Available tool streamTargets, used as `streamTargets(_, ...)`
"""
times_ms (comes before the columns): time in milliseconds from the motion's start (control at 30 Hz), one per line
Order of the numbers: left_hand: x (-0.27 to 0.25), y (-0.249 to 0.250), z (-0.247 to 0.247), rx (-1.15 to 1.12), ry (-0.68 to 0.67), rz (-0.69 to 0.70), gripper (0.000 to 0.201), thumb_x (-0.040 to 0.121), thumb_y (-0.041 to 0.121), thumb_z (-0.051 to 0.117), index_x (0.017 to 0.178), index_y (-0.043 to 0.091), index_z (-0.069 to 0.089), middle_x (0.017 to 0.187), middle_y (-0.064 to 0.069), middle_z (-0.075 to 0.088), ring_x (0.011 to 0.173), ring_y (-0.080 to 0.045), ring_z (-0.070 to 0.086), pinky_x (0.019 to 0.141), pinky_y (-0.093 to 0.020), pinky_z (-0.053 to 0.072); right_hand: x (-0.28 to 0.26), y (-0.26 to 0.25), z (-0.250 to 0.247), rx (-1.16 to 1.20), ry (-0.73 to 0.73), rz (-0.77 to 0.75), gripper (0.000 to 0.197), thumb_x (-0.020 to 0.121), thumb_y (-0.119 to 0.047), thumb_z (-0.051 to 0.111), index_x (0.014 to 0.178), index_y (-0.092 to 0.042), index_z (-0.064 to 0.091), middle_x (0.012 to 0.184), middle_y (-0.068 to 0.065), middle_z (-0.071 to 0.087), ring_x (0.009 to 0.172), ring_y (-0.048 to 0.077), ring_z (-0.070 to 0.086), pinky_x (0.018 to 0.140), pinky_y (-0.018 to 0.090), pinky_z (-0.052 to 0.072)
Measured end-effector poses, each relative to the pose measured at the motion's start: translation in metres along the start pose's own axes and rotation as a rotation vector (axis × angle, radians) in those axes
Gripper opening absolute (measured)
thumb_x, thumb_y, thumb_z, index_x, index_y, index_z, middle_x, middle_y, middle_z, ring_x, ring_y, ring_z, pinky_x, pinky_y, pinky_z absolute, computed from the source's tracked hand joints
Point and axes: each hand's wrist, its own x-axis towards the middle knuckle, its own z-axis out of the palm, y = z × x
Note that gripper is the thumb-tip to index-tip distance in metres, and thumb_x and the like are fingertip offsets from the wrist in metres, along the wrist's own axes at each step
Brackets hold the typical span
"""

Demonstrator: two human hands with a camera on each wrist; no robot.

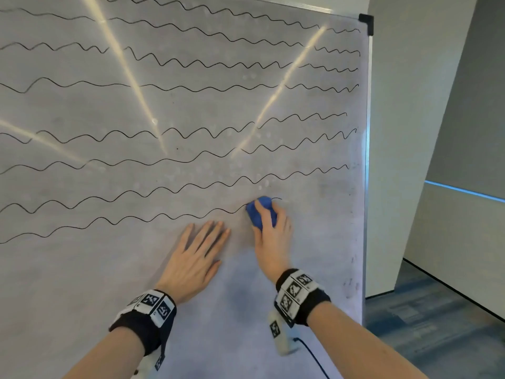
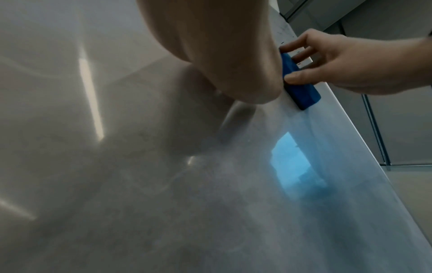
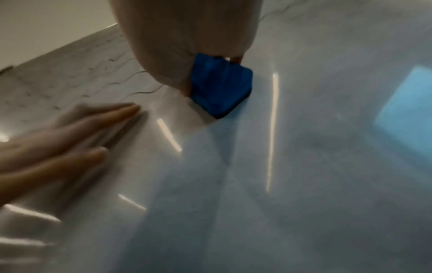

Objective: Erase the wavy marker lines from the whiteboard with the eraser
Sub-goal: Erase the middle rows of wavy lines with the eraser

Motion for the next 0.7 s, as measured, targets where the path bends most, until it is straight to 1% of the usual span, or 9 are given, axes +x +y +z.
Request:
streamTargets(100,-0.004,-0.007,-0.003,0.003,0.001,-0.002,0.061,0.095,0.039,0.036,0.150,0.012,0.035,0.156,-0.011,0.033,0.143,-0.030,0.030,0.113,-0.054,0.023,-0.004,0.034,-0.011,-0.011,-0.018,-0.086,0.069,0.075,-0.001,0.069,0.133,-0.025,0.038,0.129,0.021,0.047,0.105,0.040,0.050,0.088,0.050,0.045)
streamTargets(200,-0.011,-0.012,-0.004,0.004,0.010,-0.019,0.061,0.096,0.040,0.034,0.150,0.012,0.033,0.157,-0.011,0.030,0.145,-0.030,0.026,0.113,-0.055,0.023,0.014,0.059,-0.024,0.058,0.107,0.185,0.063,0.080,-0.005,0.067,0.136,-0.021,0.041,0.127,0.019,0.043,0.111,0.038,0.046,0.096,0.049,0.040)
streamTargets(267,-0.015,-0.014,-0.003,0.002,0.005,-0.017,0.061,0.096,0.039,0.035,0.150,0.012,0.034,0.157,-0.011,0.031,0.145,-0.031,0.026,0.113,-0.055,0.023,0.023,0.046,-0.019,0.028,0.181,0.307,0.059,0.080,-0.005,0.067,0.134,-0.015,0.045,0.123,0.021,0.045,0.106,0.040,0.046,0.092,0.049,0.041)
streamTargets(333,-0.015,-0.014,0.000,-0.004,-0.002,-0.016,0.061,0.095,0.039,0.035,0.150,0.013,0.034,0.157,-0.010,0.031,0.145,-0.032,0.026,0.113,-0.055,0.022,0.020,0.017,-0.009,0.012,0.184,0.241,0.059,0.077,-0.006,0.070,0.131,-0.014,0.047,0.120,0.023,0.047,0.099,0.040,0.047,0.088,0.046,0.042)
streamTargets(400,-0.015,-0.014,0.003,-0.010,-0.006,-0.020,0.061,0.095,0.038,0.035,0.151,0.013,0.033,0.157,-0.010,0.031,0.145,-0.032,0.025,0.114,-0.056,0.021,0.008,-0.004,0.001,0.011,0.103,0.119,0.061,0.078,-0.008,0.070,0.131,-0.020,0.043,0.122,0.021,0.047,0.095,0.038,0.047,0.086,0.043,0.042)
streamTargets(467,-0.015,-0.014,0.003,-0.009,0.002,-0.014,0.061,0.095,0.038,0.035,0.151,0.014,0.033,0.157,-0.010,0.030,0.145,-0.032,0.025,0.114,-0.055,0.020,-0.003,0.000,0.000,-0.003,0.017,0.017,0.062,0.080,-0.009,0.068,0.131,-0.026,0.039,0.127,0.017,0.045,0.098,0.035,0.047,0.088,0.043,0.042)
streamTargets(533,-0.016,-0.017,0.002,-0.004,0.010,0.004,0.060,0.095,0.038,0.035,0.151,0.014,0.033,0.157,-0.009,0.029,0.146,-0.031,0.025,0.115,-0.054,0.020,-0.003,0.018,-0.009,-0.005,0.008,0.005,0.061,0.081,-0.009,0.068,0.133,-0.026,0.040,0.129,0.014,0.043,0.104,0.034,0.047,0.091,0.043,0.042)
streamTargets(667,-0.016,-0.020,-0.001,0.000,0.017,0.016,0.060,0.095,0.038,0.033,0.150,0.015,0.035,0.157,-0.009,0.031,0.145,-0.030,0.027,0.113,-0.053,0.023,0.028,0.026,-0.015,0.056,0.173,0.331,0.057,0.081,-0.006,0.066,0.134,-0.015,0.046,0.127,0.019,0.041,0.109,0.037,0.043,0.095,0.039,0.034)
streamTargets(700,-0.016,-0.019,0.000,-0.006,0.012,0.013,0.060,0.095,0.038,0.033,0.150,0.015,0.034,0.157,-0.009,0.031,0.145,-0.030,0.027,0.113,-0.053,0.023,0.034,0.013,-0.011,0.036,0.188,0.343,0.056,0.080,-0.006,0.066,0.133,-0.013,0.047,0.125,0.021,0.043,0.106,0.038,0.044,0.093,0.040,0.035)
